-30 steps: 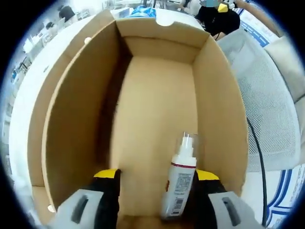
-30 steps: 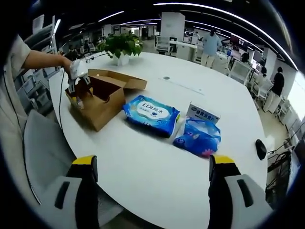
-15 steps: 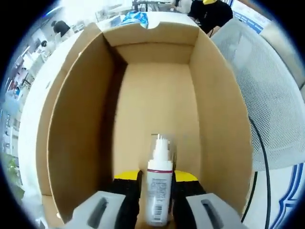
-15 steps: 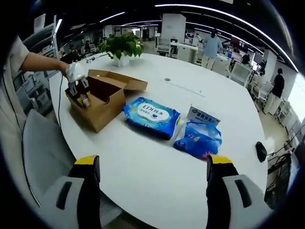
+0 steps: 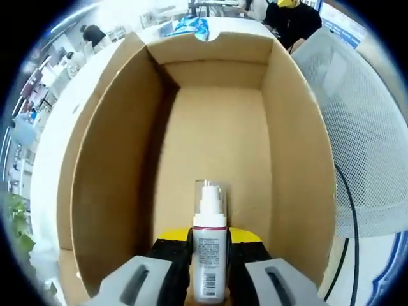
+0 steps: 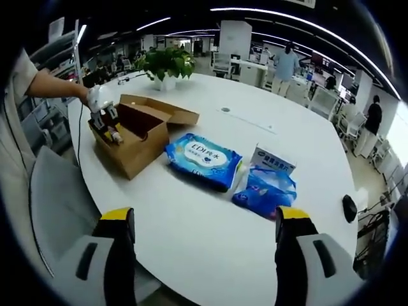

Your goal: Operate the shoe box by opening the lid, removing the specified soft item, and placing it in the target area until the item is outside and the box remains undamaged.

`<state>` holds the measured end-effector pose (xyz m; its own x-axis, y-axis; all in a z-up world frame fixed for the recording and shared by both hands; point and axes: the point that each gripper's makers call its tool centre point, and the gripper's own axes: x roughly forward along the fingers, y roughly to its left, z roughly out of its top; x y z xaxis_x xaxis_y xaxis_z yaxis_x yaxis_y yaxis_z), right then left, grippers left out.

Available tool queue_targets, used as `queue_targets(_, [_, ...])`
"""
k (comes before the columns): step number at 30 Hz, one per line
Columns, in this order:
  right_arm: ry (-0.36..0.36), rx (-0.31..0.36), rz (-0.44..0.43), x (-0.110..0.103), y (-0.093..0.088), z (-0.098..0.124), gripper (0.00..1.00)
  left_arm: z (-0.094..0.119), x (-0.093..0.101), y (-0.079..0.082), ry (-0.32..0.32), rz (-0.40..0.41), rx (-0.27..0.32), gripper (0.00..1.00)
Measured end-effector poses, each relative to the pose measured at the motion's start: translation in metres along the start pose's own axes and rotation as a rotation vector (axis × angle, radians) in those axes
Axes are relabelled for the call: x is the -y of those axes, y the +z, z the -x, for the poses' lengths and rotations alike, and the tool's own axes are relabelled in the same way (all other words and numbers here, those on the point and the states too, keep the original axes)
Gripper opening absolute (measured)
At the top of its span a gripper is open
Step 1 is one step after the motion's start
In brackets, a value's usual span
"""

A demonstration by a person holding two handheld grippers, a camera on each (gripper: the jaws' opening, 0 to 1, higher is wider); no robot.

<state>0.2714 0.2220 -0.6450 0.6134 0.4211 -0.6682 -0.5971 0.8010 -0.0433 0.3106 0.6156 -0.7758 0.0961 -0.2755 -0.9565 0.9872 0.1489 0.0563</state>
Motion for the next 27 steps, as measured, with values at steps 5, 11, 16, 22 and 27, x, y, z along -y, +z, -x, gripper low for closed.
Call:
queue_targets(5, [0.011,0.013,0.011,-0.001,0.004,-0.002,0.86,0.008,-0.005,0.008,0.033,0.013,0.031,0.20])
queue_targets(11, [0.031,0.040,0.028,-0.004,0.014,-0.004,0.83,0.018,-0.006,0.016,0.057,0.028,0.058,0.20])
queue_targets(16, [0.050,0.059,0.078,-0.012,0.023,-0.006,0.78,0.027,-0.006,0.025,0.076,0.031,0.081,0.20])
queue_targets(22, [0.092,0.081,0.124,-0.027,0.029,-0.009,0.74,0.038,-0.007,0.034,0.101,0.043,0.114,0.20])
queue_targets(27, [0.124,0.093,0.151,-0.037,0.035,-0.014,0.69,0.046,-0.006,0.040,0.114,0.045,0.136,0.20])
